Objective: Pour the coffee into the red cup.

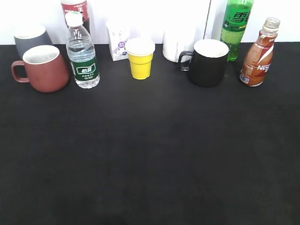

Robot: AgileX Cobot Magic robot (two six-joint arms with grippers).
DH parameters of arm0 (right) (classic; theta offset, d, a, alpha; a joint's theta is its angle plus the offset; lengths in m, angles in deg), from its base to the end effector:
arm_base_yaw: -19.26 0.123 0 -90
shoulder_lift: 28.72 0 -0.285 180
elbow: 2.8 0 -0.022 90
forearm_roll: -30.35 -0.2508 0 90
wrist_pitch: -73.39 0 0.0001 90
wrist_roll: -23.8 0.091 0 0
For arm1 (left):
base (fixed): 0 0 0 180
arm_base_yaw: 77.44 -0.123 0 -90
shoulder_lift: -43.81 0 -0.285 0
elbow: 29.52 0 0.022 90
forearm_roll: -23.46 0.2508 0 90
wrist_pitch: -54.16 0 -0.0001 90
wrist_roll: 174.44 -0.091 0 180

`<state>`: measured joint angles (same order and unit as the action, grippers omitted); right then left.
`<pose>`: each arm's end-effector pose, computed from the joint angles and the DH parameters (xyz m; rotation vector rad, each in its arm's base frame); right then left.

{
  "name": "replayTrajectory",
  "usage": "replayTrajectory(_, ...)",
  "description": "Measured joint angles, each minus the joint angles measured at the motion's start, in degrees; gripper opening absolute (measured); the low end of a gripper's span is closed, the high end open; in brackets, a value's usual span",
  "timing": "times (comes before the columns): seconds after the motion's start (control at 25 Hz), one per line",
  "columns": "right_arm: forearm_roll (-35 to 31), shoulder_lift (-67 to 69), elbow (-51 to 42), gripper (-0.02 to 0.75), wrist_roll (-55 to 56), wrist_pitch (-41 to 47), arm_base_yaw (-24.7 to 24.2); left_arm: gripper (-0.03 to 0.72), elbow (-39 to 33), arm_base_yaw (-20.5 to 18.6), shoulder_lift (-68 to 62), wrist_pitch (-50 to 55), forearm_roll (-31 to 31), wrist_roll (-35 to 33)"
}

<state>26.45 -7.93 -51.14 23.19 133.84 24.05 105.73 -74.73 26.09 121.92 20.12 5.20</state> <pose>0.0295 0.0079 0.2762 -0.1001 2.2599 0.1237 0.0099 -0.0054 0.2865 0.0643 2.2720 -0.0946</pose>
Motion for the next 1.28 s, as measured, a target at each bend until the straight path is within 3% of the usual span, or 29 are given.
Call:
replayTrajectory(0.36,0.1,-0.1,0.0,0.57,0.0,-0.4,0.0,0.37,-2.4,0.0,0.0,-6.5,2.9,0.0)
replayTrajectory(0.4,0.1,-0.1,0.0,0.571,0.0,-0.5,0.0,0.396,-2.4,0.0,0.0,-6.5,2.9,0.0)
replayTrajectory(0.52,0.1,-0.1,0.0,0.61,0.0,-0.5,0.0,0.596,-2.4,0.0,0.0,-6.5,2.9,0.0)
replayTrajectory(0.6,0.1,-0.1,0.0,0.655,0.0,-0.5,0.0,0.608,-2.4,0.0,0.0,-6.5,2.9,0.0)
replayTrajectory(0.8,0.1,-0.1,0.0,0.647,0.0,-0.6,0.0,0.591,-2.5,0.0,0.0,-6.5,2.9,0.0)
replayTrajectory(1.0,0.1,-0.1,0.0,0.498,0.0,-0.6,0.0,0.554,-2.5,0.0,0.0,-6.5,2.9,0.0)
replayTrajectory(1.08,0.1,-0.1,0.0,0.485,0.0,-0.6,0.0,0.509,-2.5,0.0,0.0,-6.5,2.9,0.0)
replayTrajectory(1.28,-0.1,-0.7,0.0,0.484,0.0,-0.7,-0.6,0.477,-2.5,-0.1,0.3,-6.5,2.9,0.0)
